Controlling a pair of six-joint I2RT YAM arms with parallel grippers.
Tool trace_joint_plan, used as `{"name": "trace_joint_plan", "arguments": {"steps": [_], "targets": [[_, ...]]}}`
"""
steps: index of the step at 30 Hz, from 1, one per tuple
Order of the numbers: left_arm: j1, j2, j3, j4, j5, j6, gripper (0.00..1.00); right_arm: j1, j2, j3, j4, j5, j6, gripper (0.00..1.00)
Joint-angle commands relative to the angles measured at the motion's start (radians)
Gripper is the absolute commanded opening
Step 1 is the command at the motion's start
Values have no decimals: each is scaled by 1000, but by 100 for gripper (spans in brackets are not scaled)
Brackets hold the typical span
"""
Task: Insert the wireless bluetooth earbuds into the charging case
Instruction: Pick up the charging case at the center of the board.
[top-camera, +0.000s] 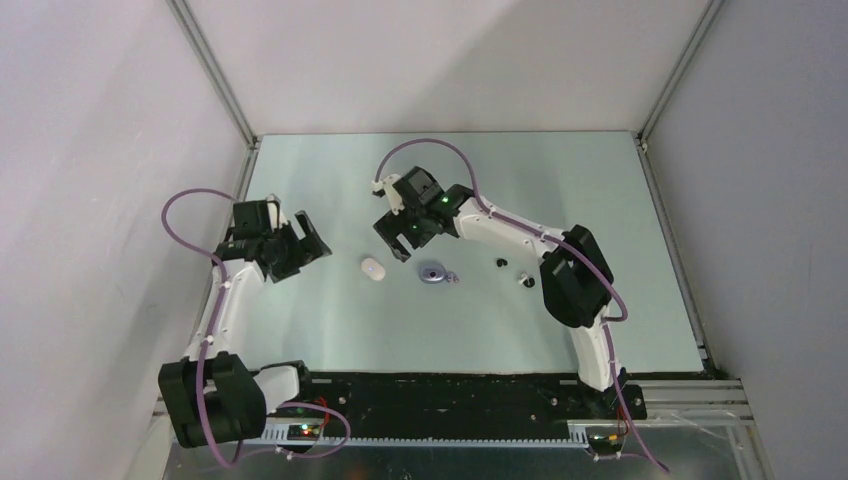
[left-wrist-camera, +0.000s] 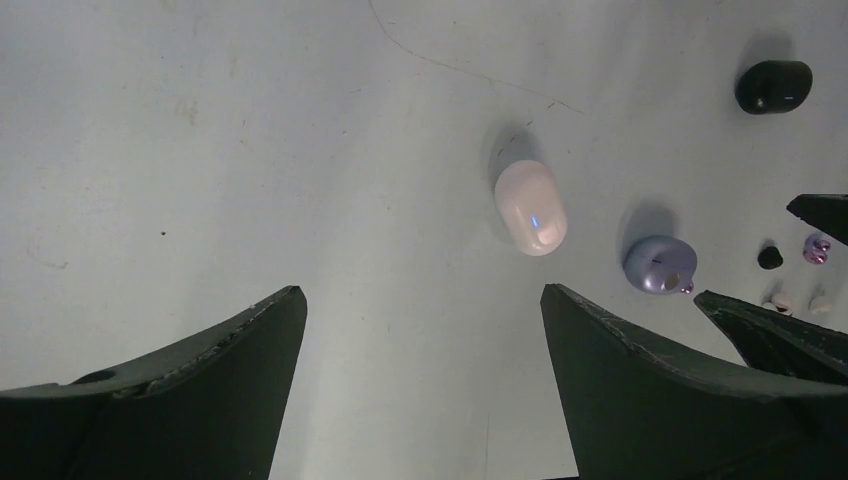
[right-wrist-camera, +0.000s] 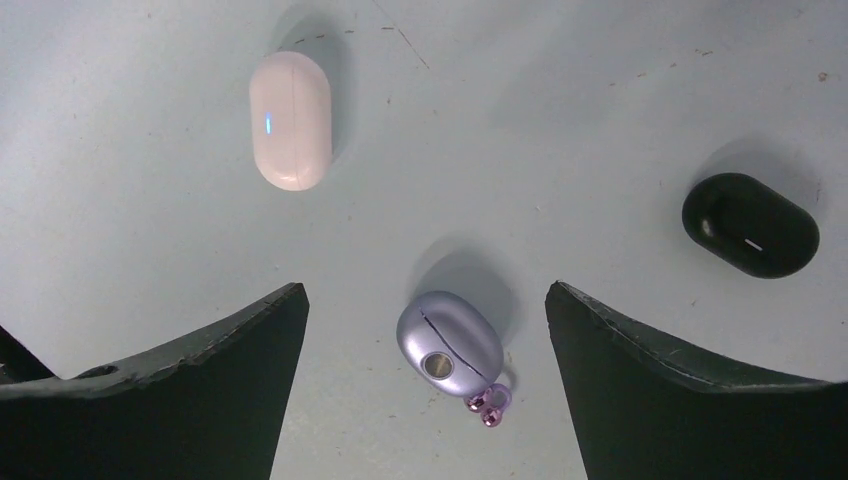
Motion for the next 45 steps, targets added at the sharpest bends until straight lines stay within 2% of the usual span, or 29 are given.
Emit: {"name": "trace_joint_plan", "arguments": {"steps": [1, 5, 10, 16, 21, 27, 32, 39, 45], "targets": [[12, -22, 23, 21, -29, -3, 94, 8, -37, 56, 22, 14, 0, 94], [22, -11, 50, -20, -33, 2, 94, 12, -28, 59, -12, -34, -84, 91], [40, 10, 67, -56, -17, -21, 93, 9, 4, 73, -36, -114, -85, 82], [74, 72, 108, -86, 48, -95, 90, 47, 84, 126, -19, -60, -52, 72], [80, 108, 112, -85, 54, -133, 87, 107, 162, 184, 0, 9, -47, 73], [82, 131, 99, -77, 42, -168, 90, 169, 229, 220, 41, 155, -5, 77], [82, 130, 106, -79, 32, -175, 91, 190, 258, 236, 58, 203, 27, 80], [82, 114, 99, -81, 27, -181, 89, 179, 288, 228, 53, 174, 48, 74], [83, 106, 105, -83, 7, -172, 88, 167, 313, 230, 67, 97, 42, 65]]}}
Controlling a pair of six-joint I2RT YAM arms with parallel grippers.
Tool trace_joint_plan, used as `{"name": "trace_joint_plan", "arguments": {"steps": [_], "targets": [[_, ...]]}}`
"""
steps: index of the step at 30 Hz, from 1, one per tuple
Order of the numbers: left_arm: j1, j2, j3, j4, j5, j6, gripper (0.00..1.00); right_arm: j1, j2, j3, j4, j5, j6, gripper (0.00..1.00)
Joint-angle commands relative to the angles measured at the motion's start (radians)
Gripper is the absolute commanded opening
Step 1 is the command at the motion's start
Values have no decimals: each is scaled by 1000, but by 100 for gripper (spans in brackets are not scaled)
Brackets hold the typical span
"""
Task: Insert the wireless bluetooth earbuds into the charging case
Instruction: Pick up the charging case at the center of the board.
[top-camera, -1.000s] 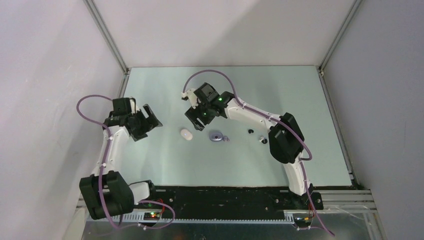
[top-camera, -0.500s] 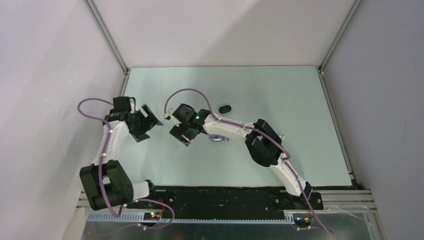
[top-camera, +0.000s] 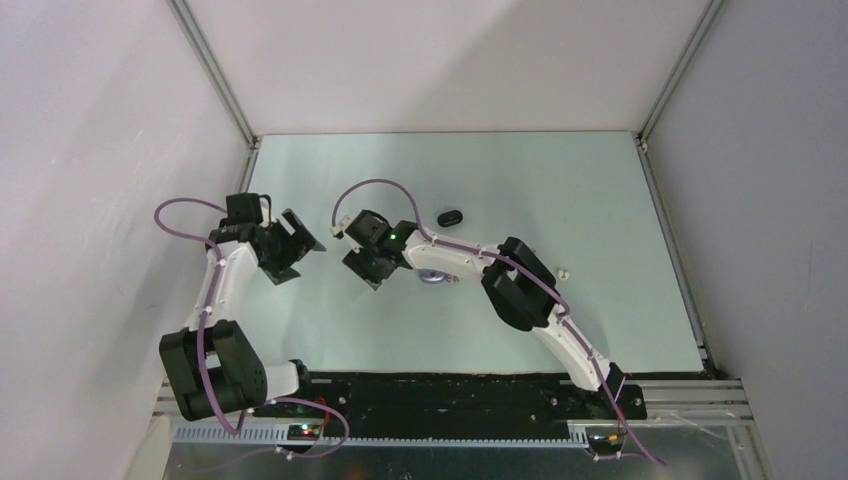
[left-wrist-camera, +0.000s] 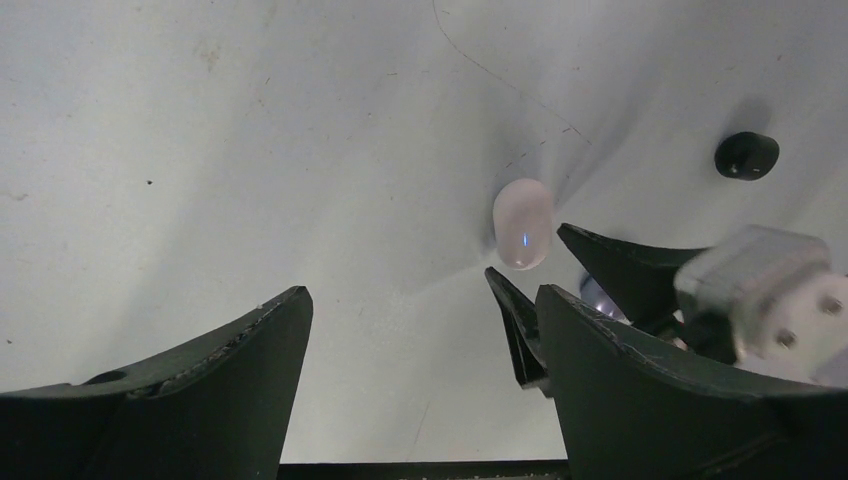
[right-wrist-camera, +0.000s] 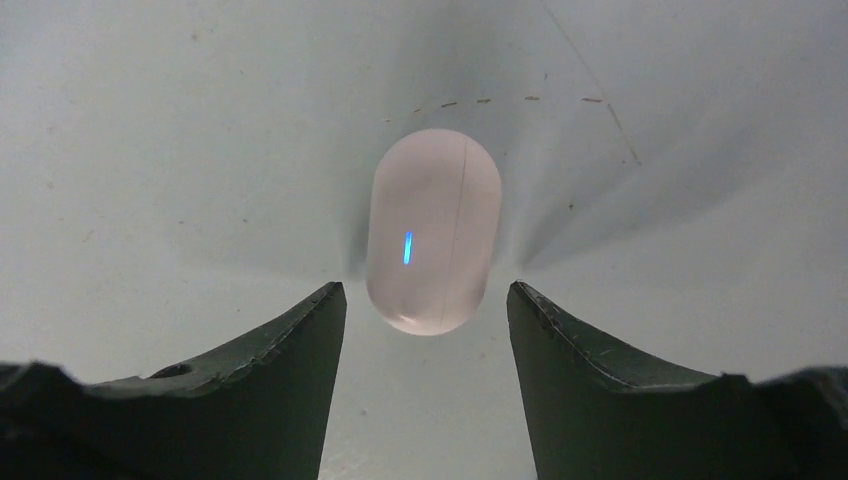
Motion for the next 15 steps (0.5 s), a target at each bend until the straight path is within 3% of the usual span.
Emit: {"name": "trace_joint_plan", "arguments": {"steps": [1, 9, 15], "targets": [[11, -27, 24, 1, -26, -5, 88, -10, 23, 39, 34, -41, 10, 64], [16, -15, 22, -1, -44, 10, 87, -38, 23, 13, 94, -97, -30, 53], [15, 13, 33, 34, 12, 42, 87, -56, -47, -84, 169, -146, -107, 35]]}}
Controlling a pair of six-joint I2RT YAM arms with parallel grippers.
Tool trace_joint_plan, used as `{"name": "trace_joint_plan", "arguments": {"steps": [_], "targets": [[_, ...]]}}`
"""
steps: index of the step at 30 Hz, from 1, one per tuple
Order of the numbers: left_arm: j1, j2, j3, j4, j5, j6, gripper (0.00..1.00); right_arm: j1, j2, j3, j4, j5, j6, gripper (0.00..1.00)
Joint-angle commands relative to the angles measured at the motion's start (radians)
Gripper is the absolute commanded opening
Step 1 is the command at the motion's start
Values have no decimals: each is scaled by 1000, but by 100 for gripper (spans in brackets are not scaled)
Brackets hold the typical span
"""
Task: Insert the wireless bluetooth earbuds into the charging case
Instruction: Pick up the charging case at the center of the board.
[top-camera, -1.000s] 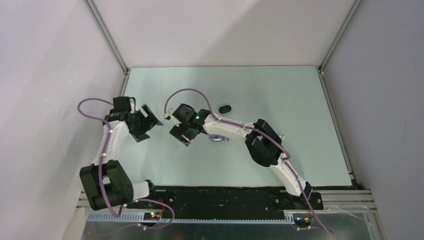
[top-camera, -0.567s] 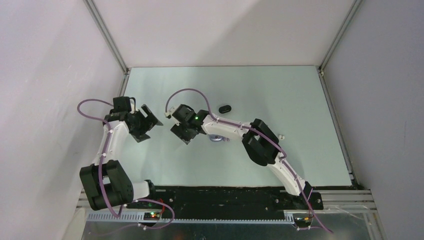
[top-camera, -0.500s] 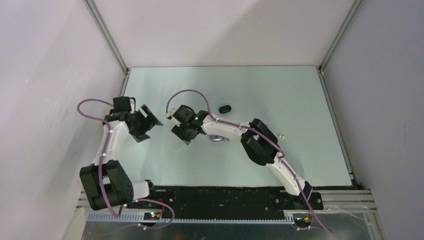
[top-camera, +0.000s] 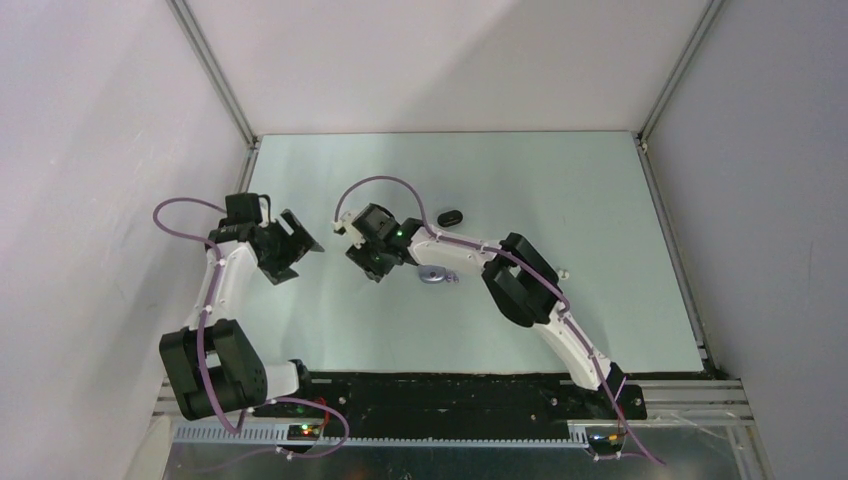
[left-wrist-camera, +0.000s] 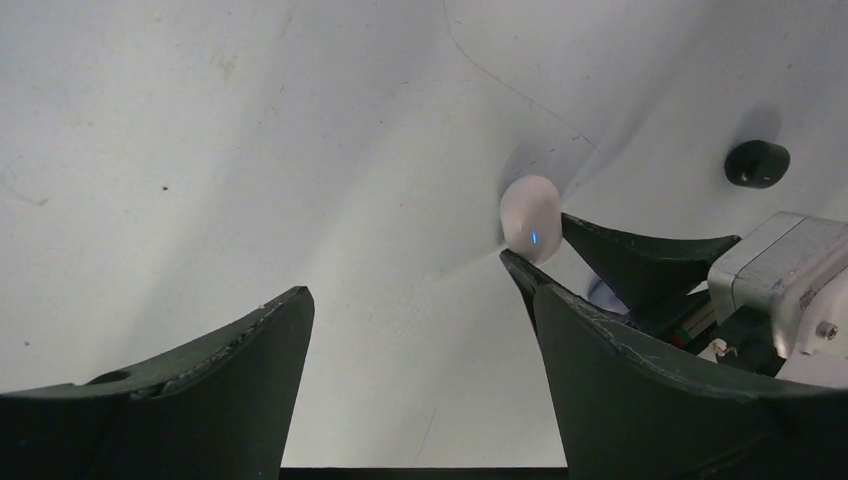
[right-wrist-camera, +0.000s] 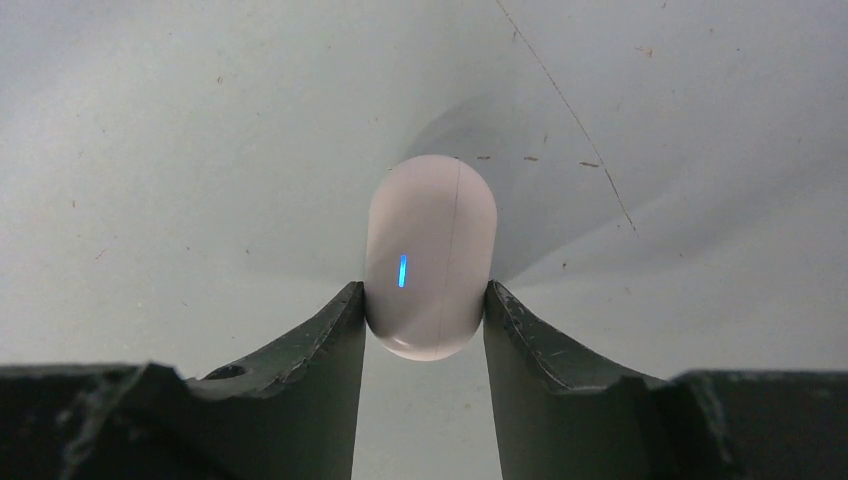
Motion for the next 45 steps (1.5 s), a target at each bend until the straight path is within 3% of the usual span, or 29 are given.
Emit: {"name": "trace_joint_plan", "arguments": {"steps": [1, 9, 18, 22, 27, 30, 42, 45], "targets": [[9, 27, 34, 55, 80, 43, 86, -20, -85, -88, 75, -40, -70, 33], [-83, 126, 135, 242, 439, 80, 85, -122, -537, -471, 343, -107, -224, 31], [-292, 64, 281, 654, 771, 262, 82, -240, -790, -534, 339, -160, -455, 30], [-373, 152, 412, 583, 818, 321, 70, -262, -854, -570, 372, -189, -604, 31], [-452, 232, 527, 414, 823, 467, 64, -270, -883, -602, 445, -174, -712, 31], [-463, 248, 533, 421, 818, 437, 60, -265, -889, -603, 474, -156, -724, 31], [-484, 300, 567, 447, 798, 368, 62, -245, -913, -626, 528, -174, -736, 31], [-490, 302, 566, 455, 800, 363, 58, -242, -913, -627, 527, -174, -742, 31]]}}
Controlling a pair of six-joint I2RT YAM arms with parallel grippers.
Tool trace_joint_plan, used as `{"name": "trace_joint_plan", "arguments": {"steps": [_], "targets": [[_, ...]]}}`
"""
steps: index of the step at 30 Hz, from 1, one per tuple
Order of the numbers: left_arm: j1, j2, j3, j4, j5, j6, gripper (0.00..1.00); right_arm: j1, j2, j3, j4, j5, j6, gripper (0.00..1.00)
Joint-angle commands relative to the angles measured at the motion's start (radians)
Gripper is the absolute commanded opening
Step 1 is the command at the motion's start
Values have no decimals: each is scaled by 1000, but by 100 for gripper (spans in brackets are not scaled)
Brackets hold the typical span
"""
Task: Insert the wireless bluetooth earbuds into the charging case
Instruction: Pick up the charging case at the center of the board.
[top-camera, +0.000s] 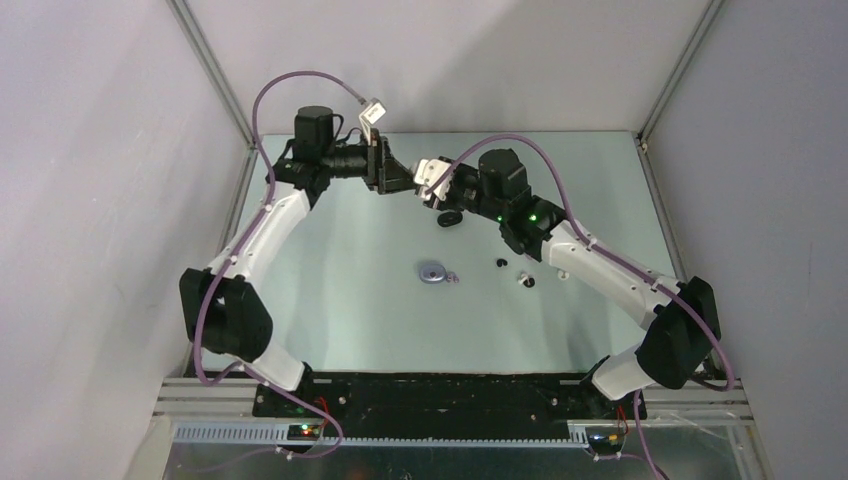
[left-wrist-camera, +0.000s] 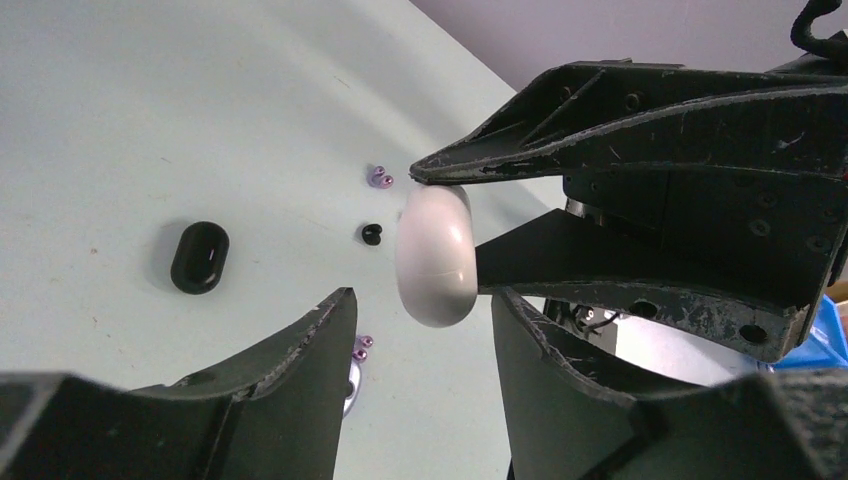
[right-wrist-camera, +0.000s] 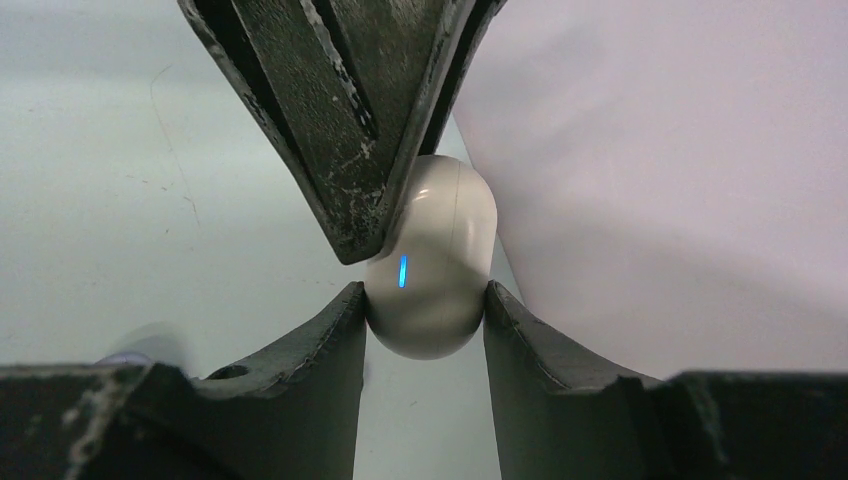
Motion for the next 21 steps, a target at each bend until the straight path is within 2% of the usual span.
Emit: {"name": "trace_joint_plan", "arguments": {"steps": [1, 6, 15, 18, 21], "targets": [[-15, 3, 43, 27, 16, -16, 56, 8, -36, -1, 60, -14, -20, 31], [-16, 9, 45, 24, 28, -22, 48, 16, -41, -7, 64, -11, -19, 32], [-19, 27, 56, 24, 47, -34, 47, 25, -41, -11, 69, 0, -18, 32], [-21, 35, 62, 25, 58, -35, 39, 25, -41, -13, 70, 3, -14, 33], [-22, 42, 67, 29, 73, -34, 20, 23, -37, -12, 70, 10, -3, 36]]}}
